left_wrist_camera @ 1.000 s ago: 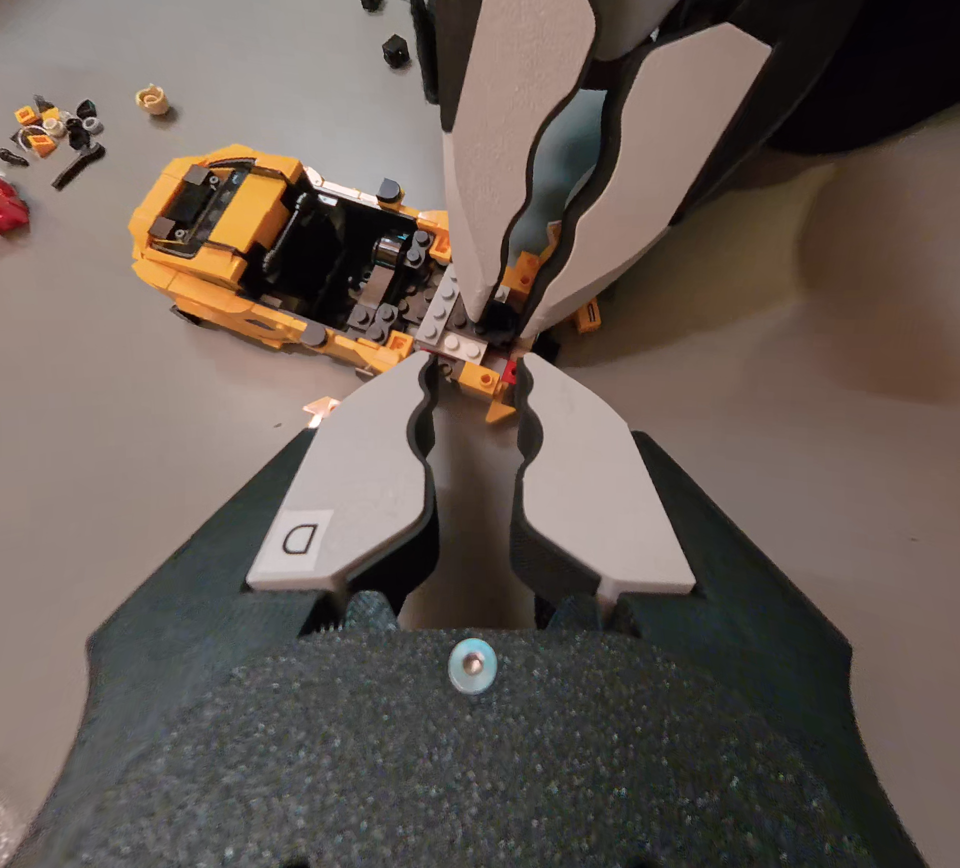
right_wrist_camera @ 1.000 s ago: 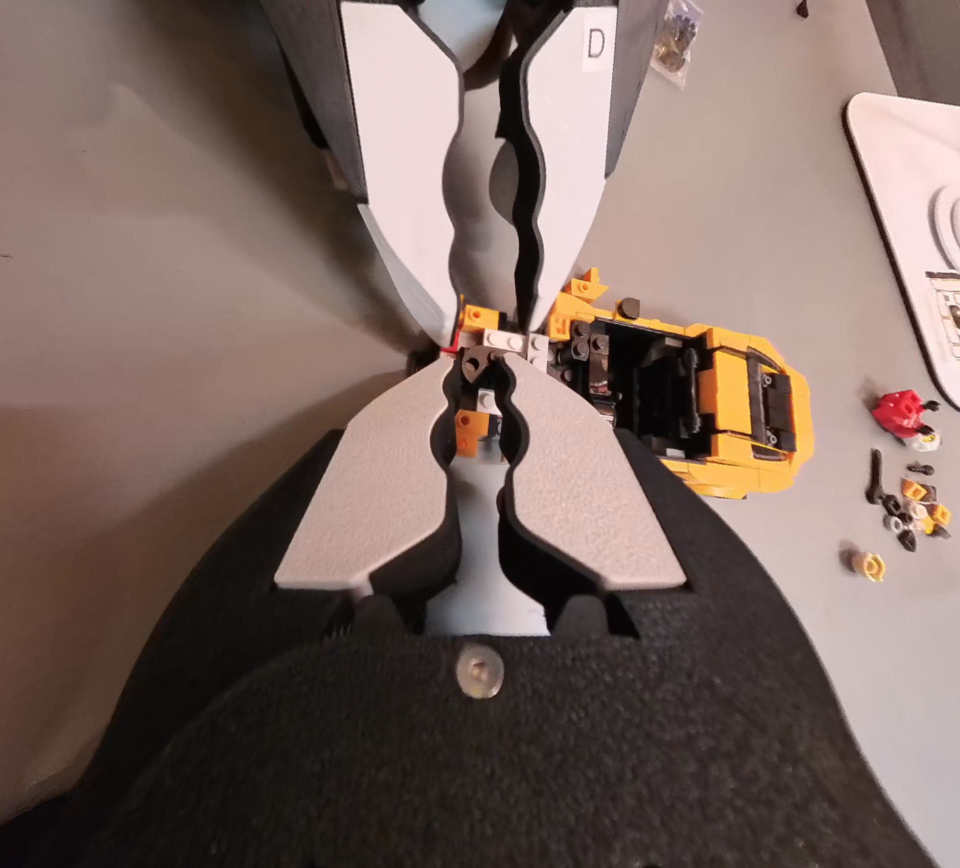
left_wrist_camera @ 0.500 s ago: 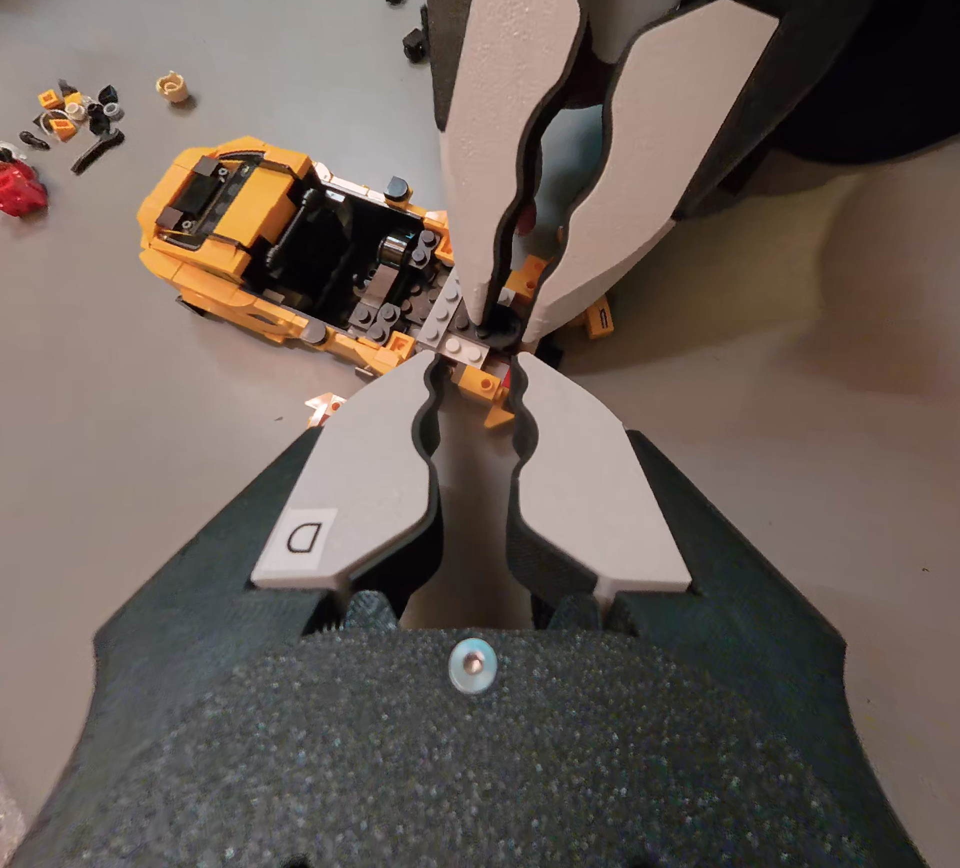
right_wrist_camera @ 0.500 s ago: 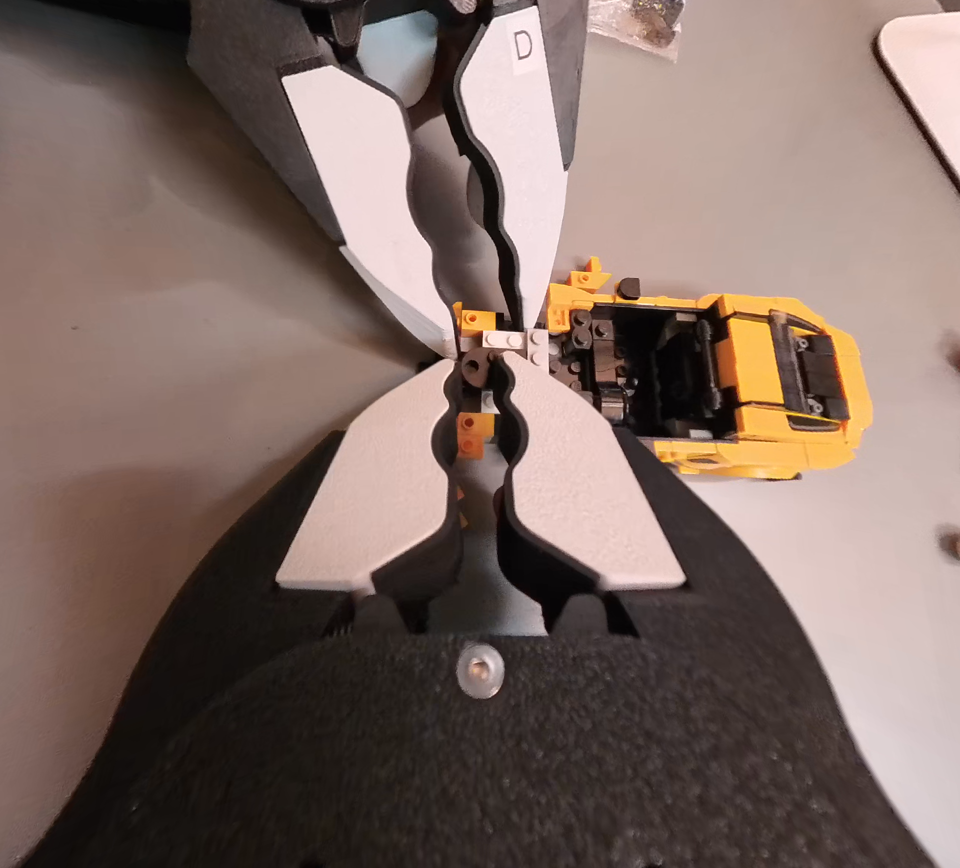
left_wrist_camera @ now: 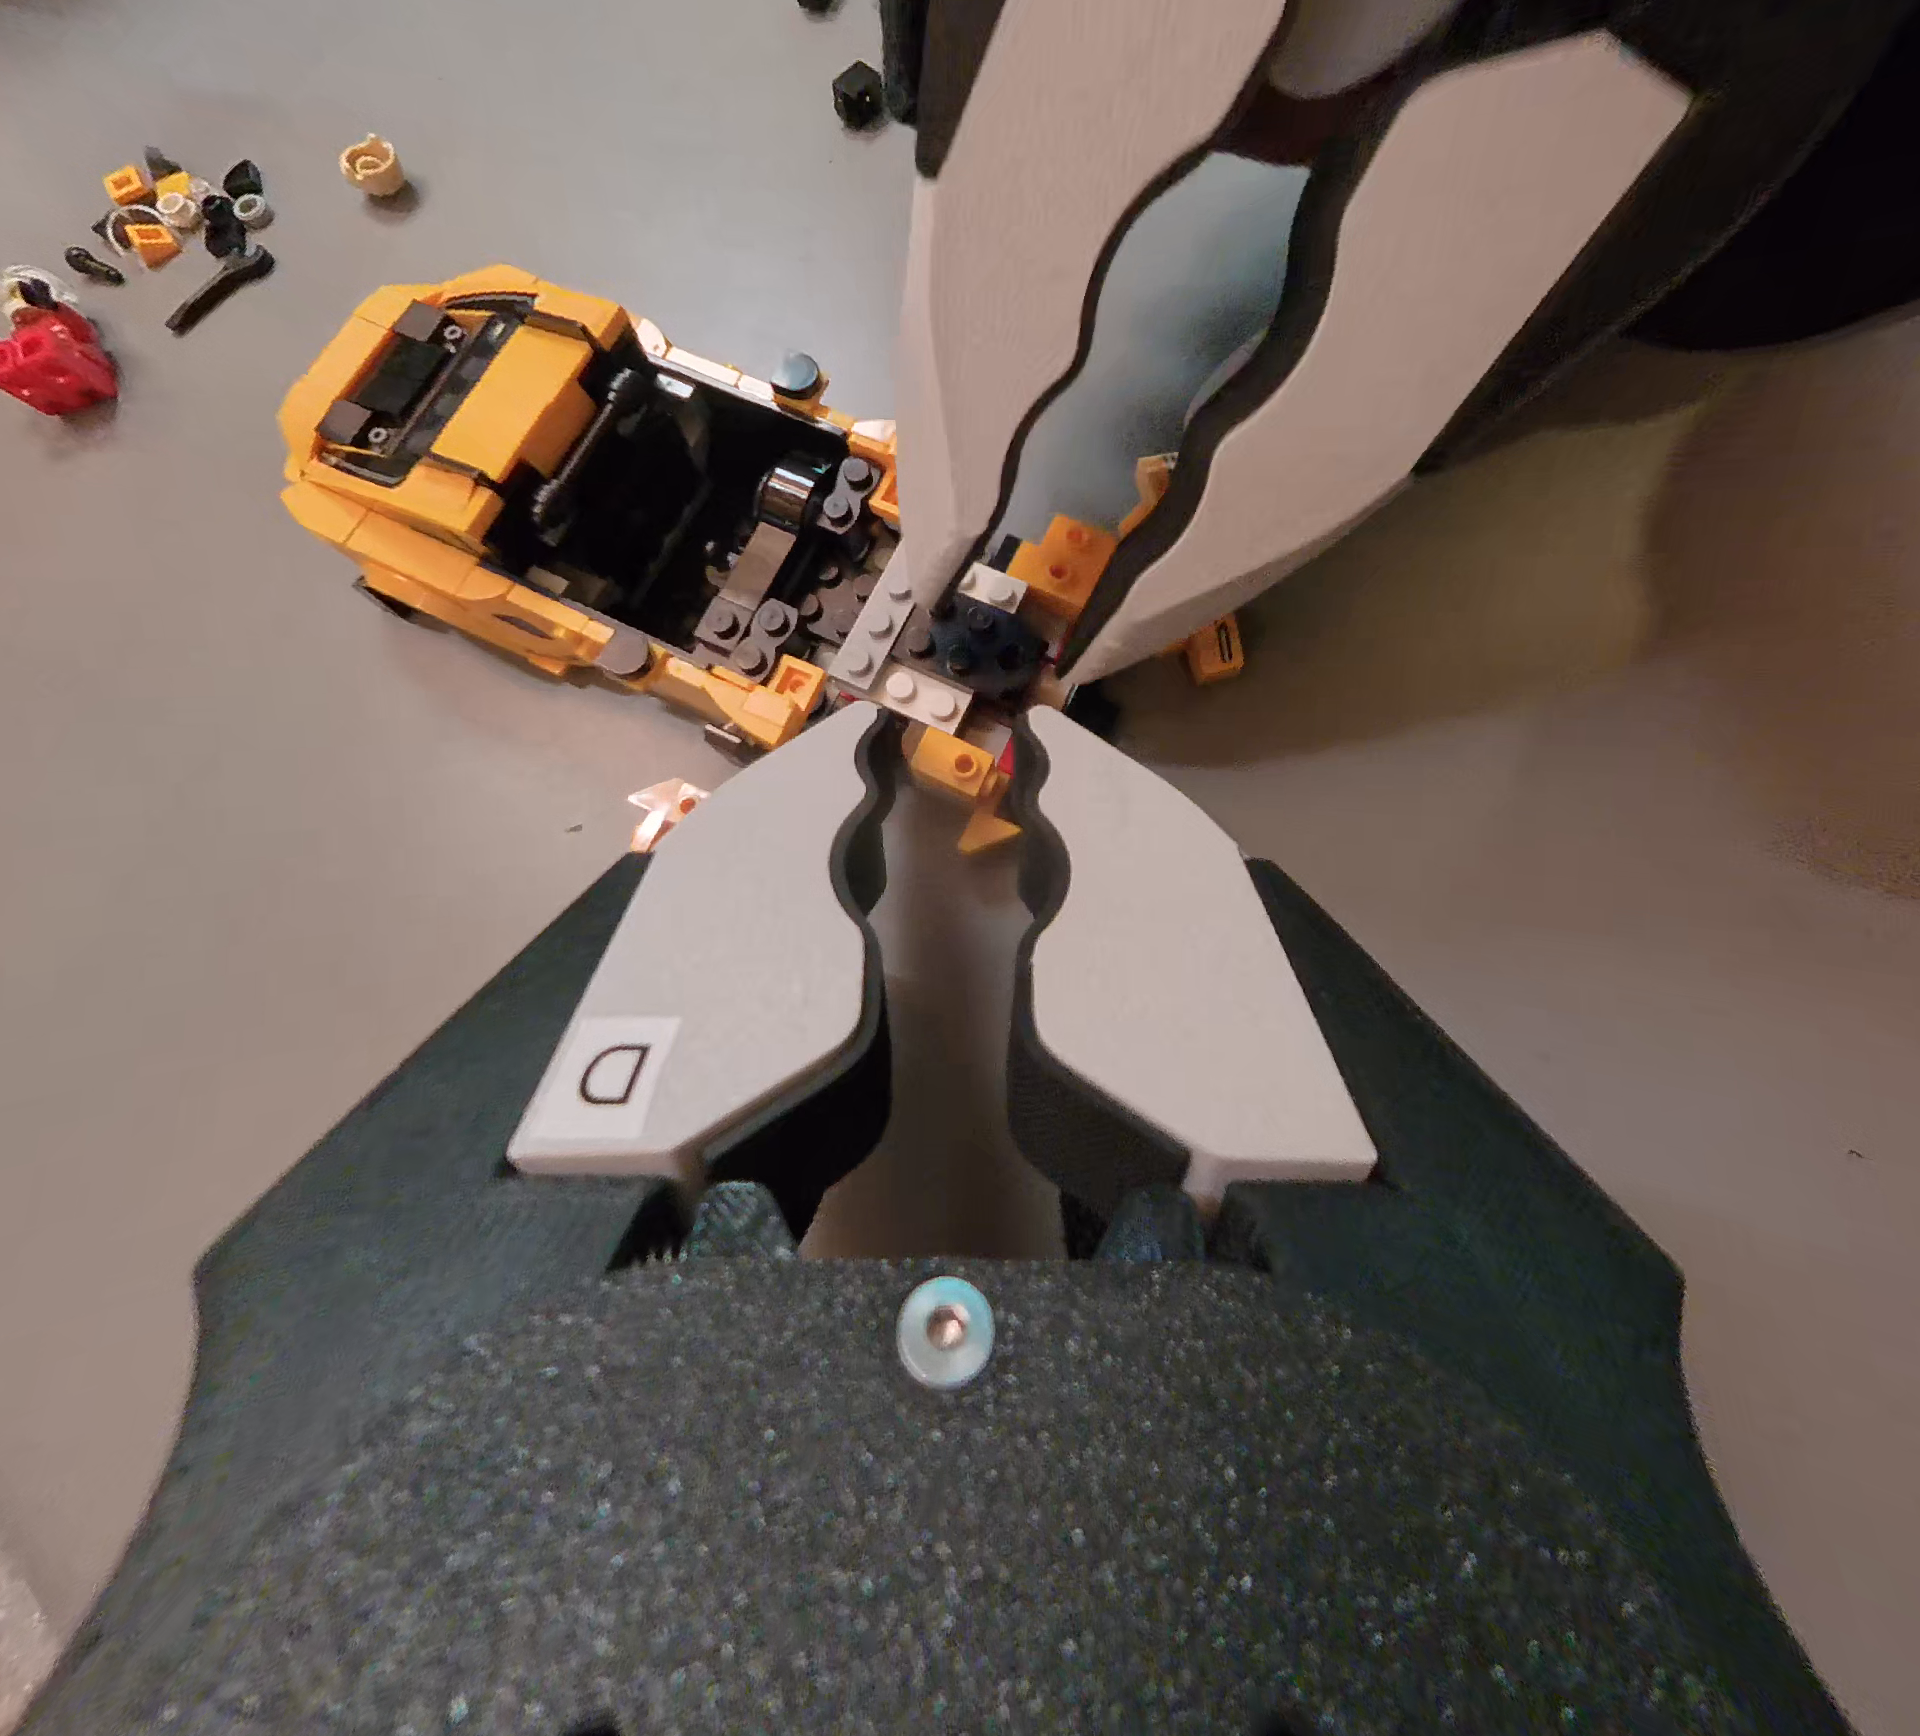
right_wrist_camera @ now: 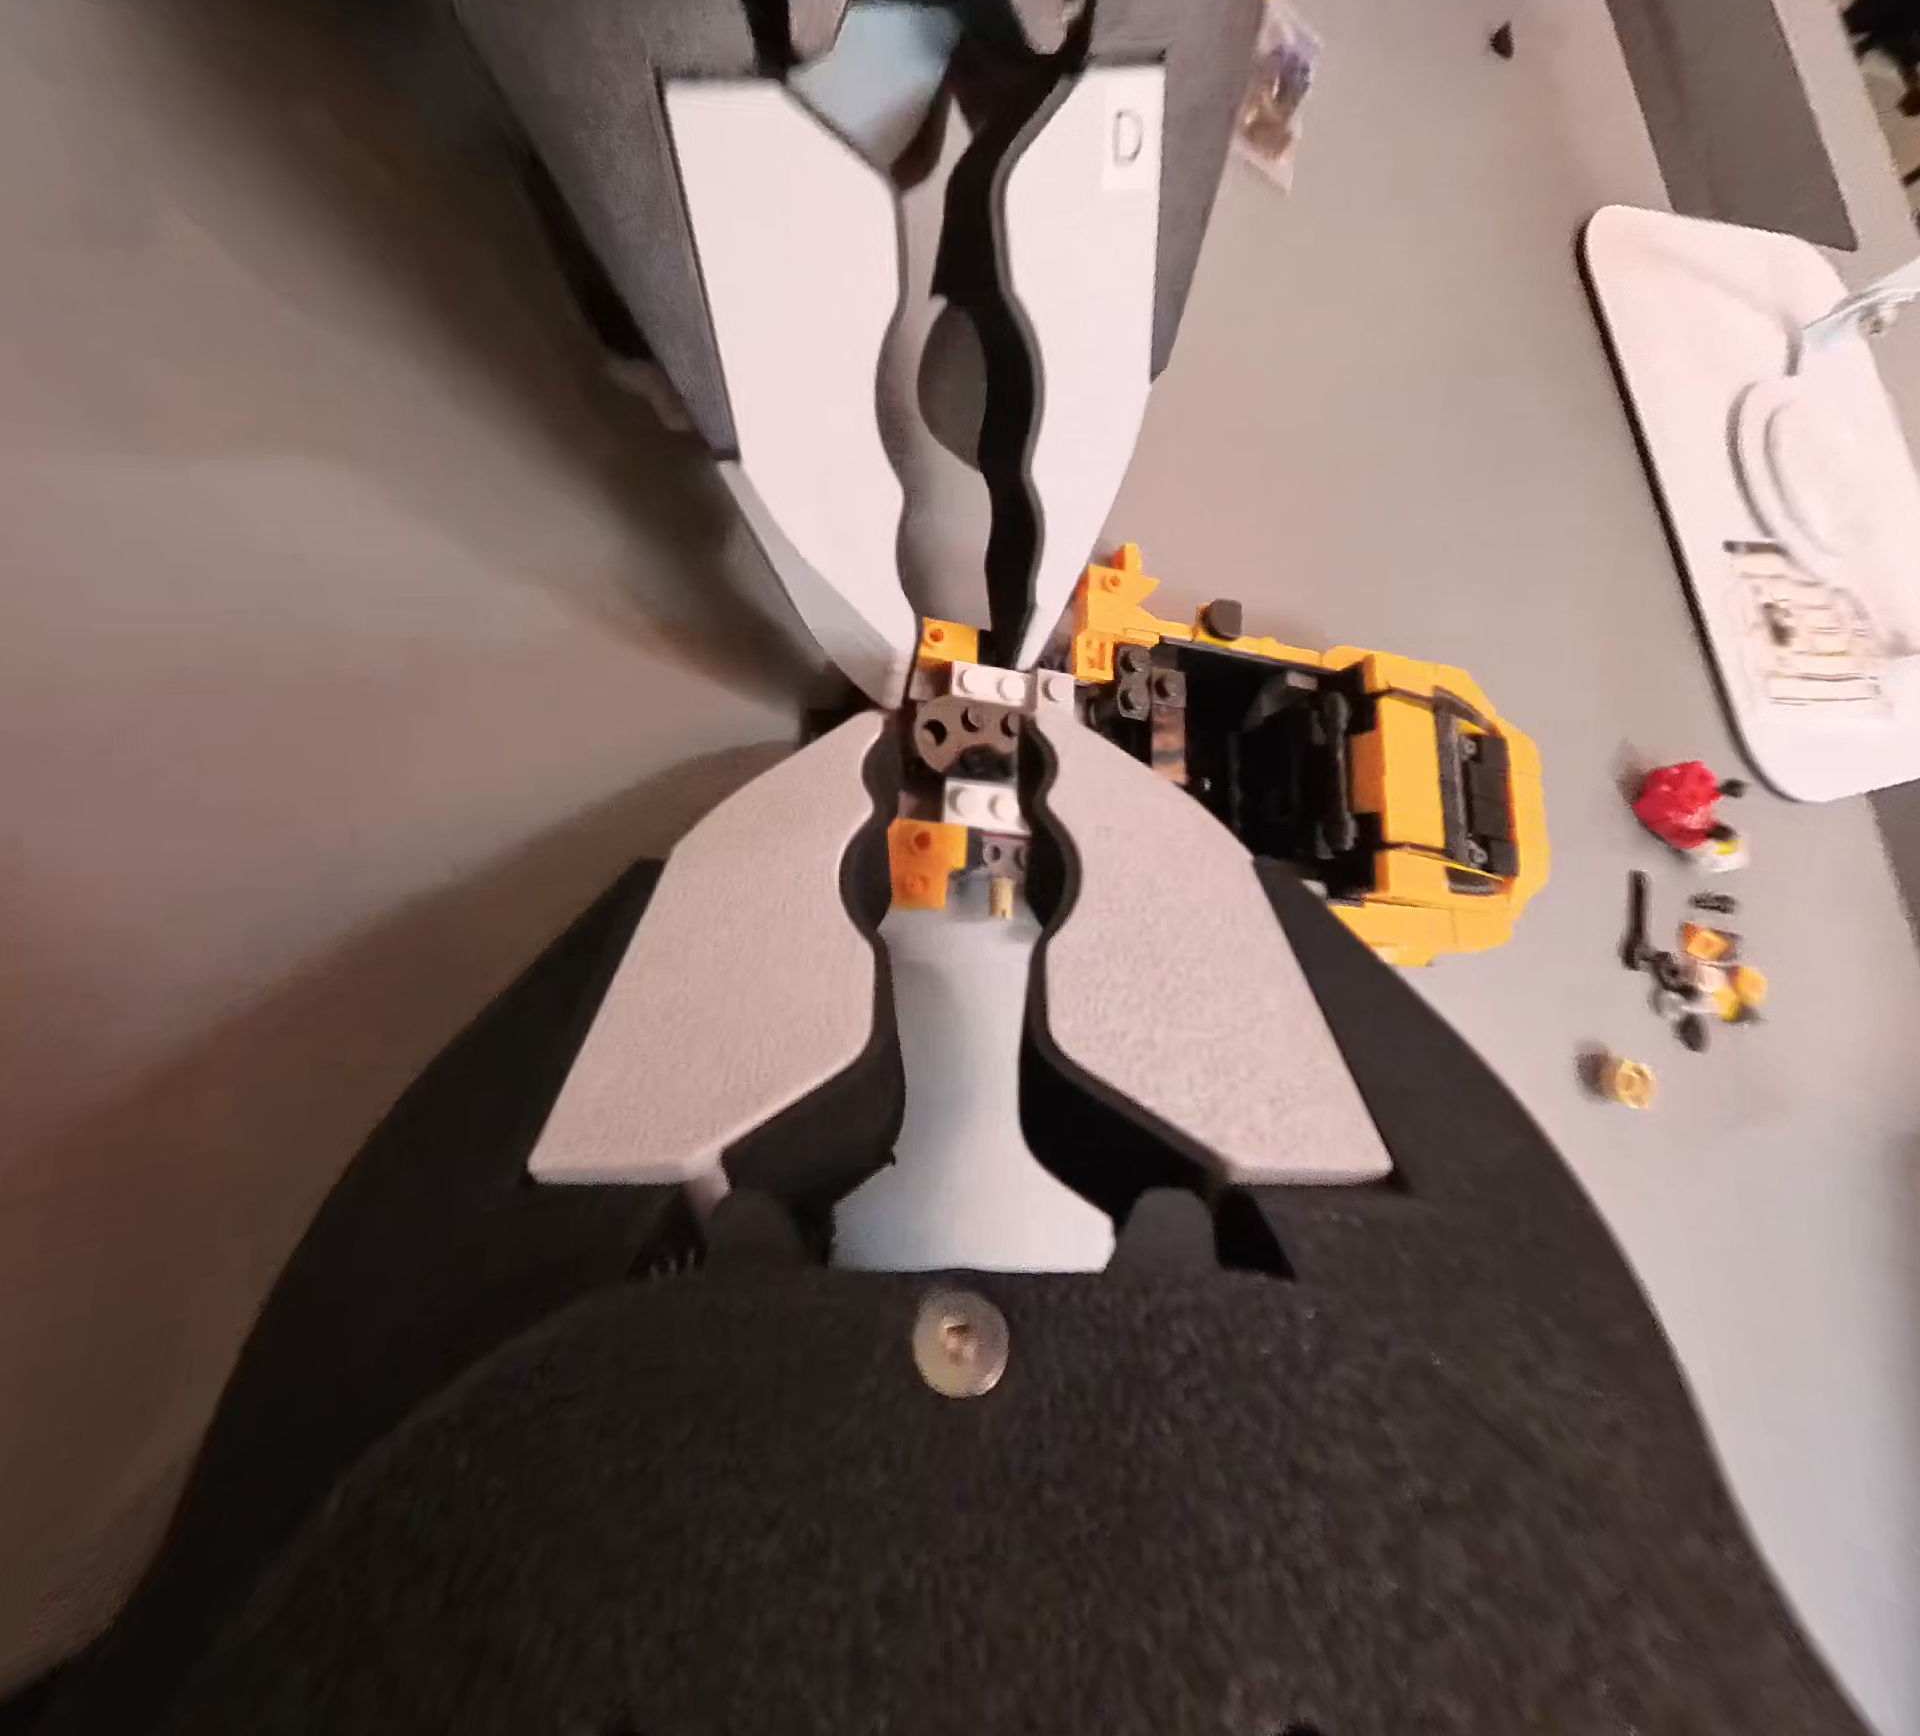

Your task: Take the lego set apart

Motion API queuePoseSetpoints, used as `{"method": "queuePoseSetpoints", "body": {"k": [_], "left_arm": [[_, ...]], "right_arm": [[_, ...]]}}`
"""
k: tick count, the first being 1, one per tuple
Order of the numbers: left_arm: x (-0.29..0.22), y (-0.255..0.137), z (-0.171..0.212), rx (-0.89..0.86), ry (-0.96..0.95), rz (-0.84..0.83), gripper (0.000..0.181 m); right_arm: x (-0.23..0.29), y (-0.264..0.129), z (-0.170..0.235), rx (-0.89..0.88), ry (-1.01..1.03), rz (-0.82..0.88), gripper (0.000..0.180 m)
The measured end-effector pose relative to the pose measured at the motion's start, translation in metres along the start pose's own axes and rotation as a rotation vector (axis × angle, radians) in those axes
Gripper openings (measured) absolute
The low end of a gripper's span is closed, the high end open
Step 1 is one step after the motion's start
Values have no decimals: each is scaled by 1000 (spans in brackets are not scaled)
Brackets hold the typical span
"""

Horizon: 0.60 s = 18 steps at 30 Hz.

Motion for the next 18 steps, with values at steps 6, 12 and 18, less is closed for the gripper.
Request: {"method": "queuePoseSetpoints", "body": {"k": [6,12,18], "left_arm": [[0,0,0,-9,-14,18,21],[0,0,1,-7,-14,13,19],[2,0,1,-2,-15,-12,23]], "right_arm": [[1,7,0,80,-82,34,23],[-3,7,-1,83,-46,-45,21],[-8,5,-1,-48,108,-192,4]]}}
Point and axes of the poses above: each gripper's, where its closed fingertips meet, y out along the fingers, z out of its underside, x = y × z across the jaws, the point moved 7 cm from there along -y, back along the fingers, and after that the axes turned 15 degrees about x, right-handed, at the moved point
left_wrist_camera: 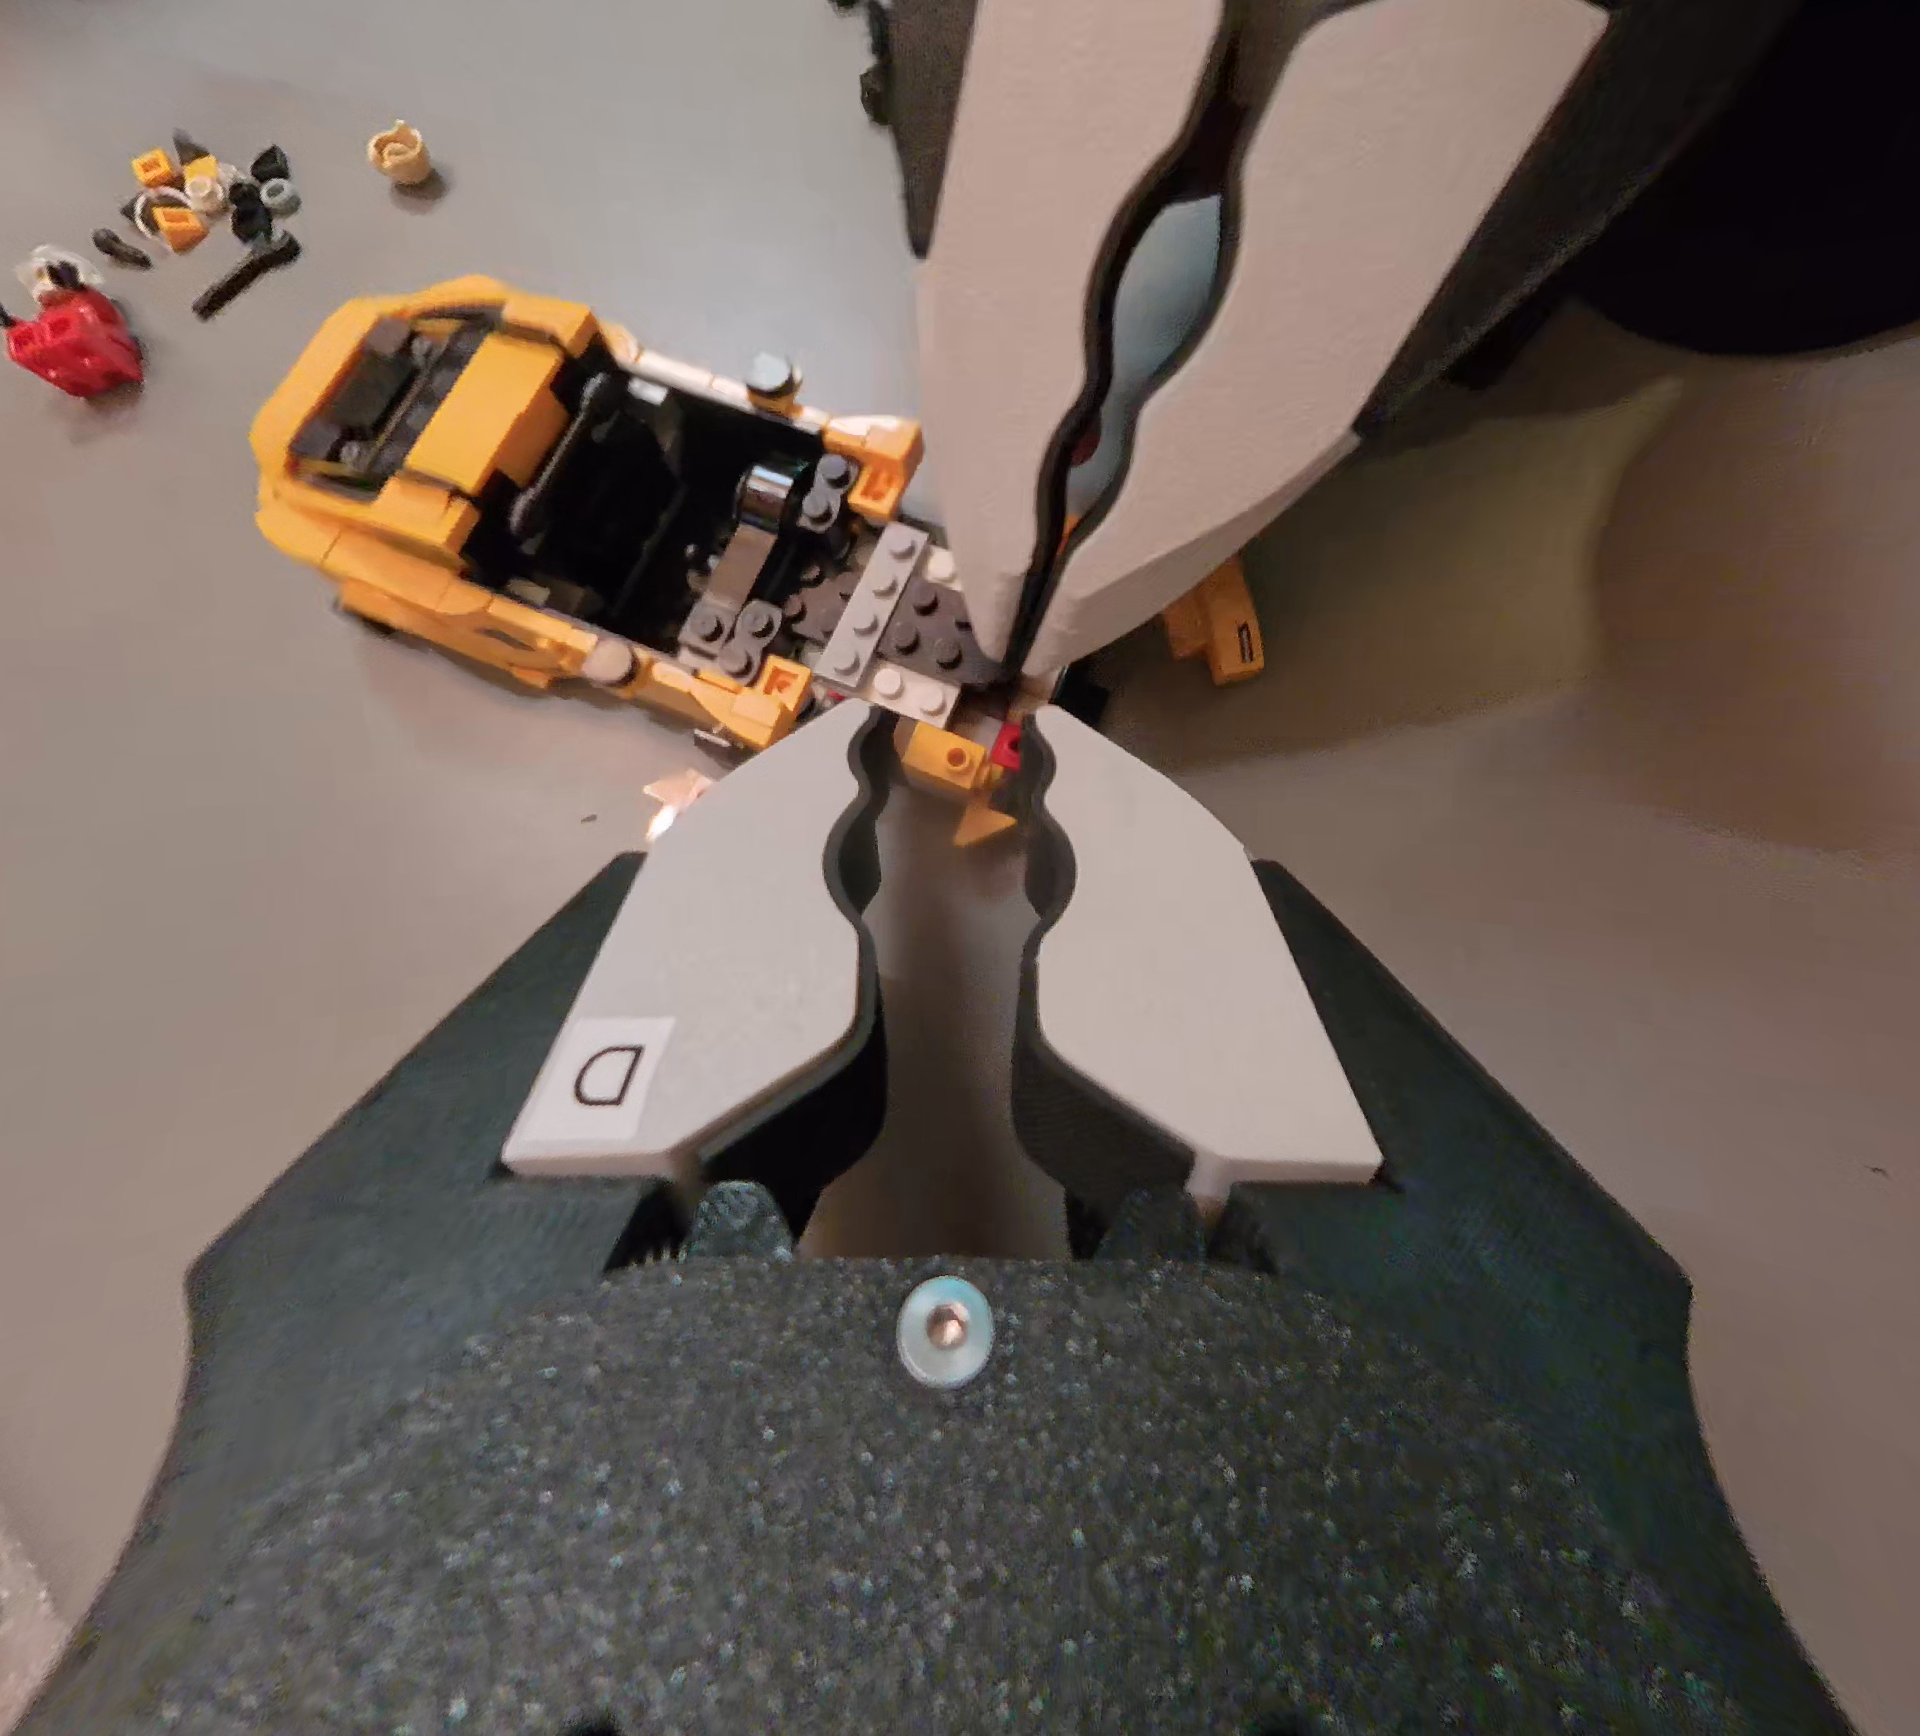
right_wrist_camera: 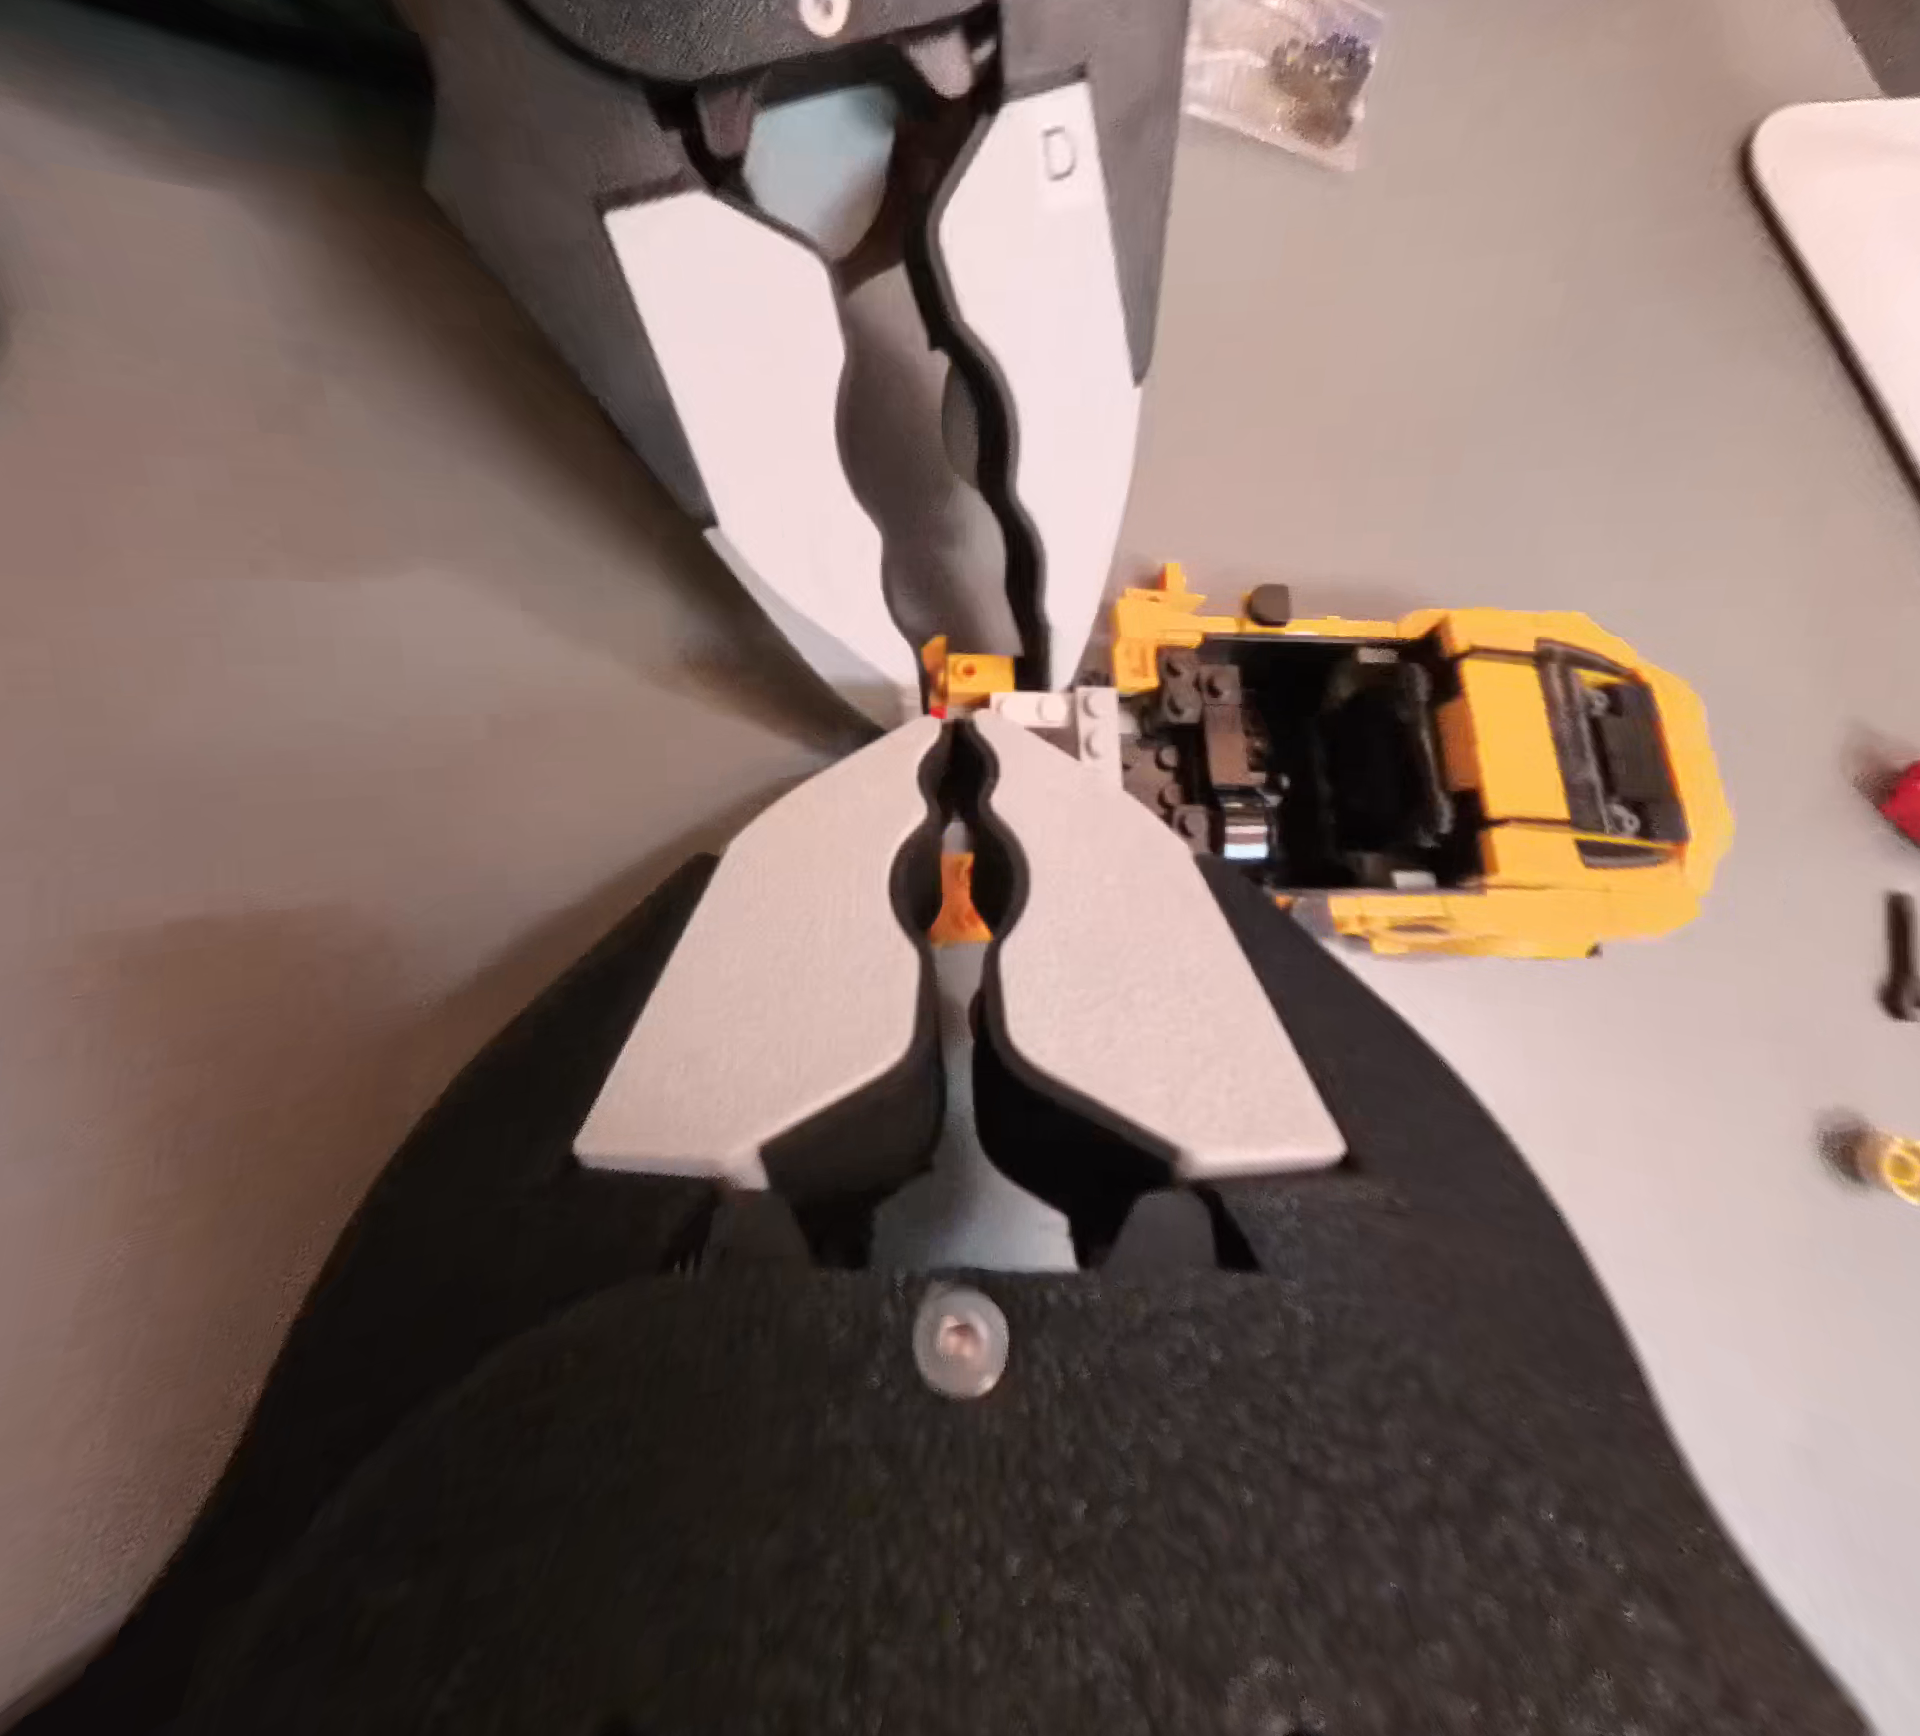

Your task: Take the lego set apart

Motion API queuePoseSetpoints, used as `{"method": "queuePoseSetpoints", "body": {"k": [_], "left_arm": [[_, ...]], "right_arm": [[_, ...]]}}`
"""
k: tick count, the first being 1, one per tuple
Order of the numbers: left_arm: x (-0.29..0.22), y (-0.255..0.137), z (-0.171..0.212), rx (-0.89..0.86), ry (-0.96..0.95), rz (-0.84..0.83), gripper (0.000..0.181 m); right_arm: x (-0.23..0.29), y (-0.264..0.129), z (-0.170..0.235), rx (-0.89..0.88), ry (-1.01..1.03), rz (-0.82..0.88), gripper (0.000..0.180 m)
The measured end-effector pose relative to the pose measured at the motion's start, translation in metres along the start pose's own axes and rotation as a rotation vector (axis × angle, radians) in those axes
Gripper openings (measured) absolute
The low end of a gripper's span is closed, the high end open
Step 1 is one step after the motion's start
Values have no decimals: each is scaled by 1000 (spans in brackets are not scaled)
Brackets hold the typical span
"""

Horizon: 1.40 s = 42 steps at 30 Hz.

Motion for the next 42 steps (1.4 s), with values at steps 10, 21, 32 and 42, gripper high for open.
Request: {"method": "queuePoseSetpoints", "body": {"k": [10,21,32,42], "left_arm": [[-1,-1,0,3,4,6,18],[0,-2,1,14,-26,0,22],[1,-1,1,-1,-68,13,21],[2,-2,2,9,-104,31,21]], "right_arm": [[-11,-8,-1,27,-25,117,14],[-29,10,-22,314,54,-116,12],[-32,12,-30,424,11,-129,6],[-29,10,-18,227,-6,-64,5]]}}
Point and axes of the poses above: each gripper's, where its closed fingertips meet, y out along the fingers, z out of its underside, x = y × z across the jaws, the point moved 7 cm from there along -y, back along the fingers, and after that the axes turned 15 degrees about x, right-handed, at the moved point
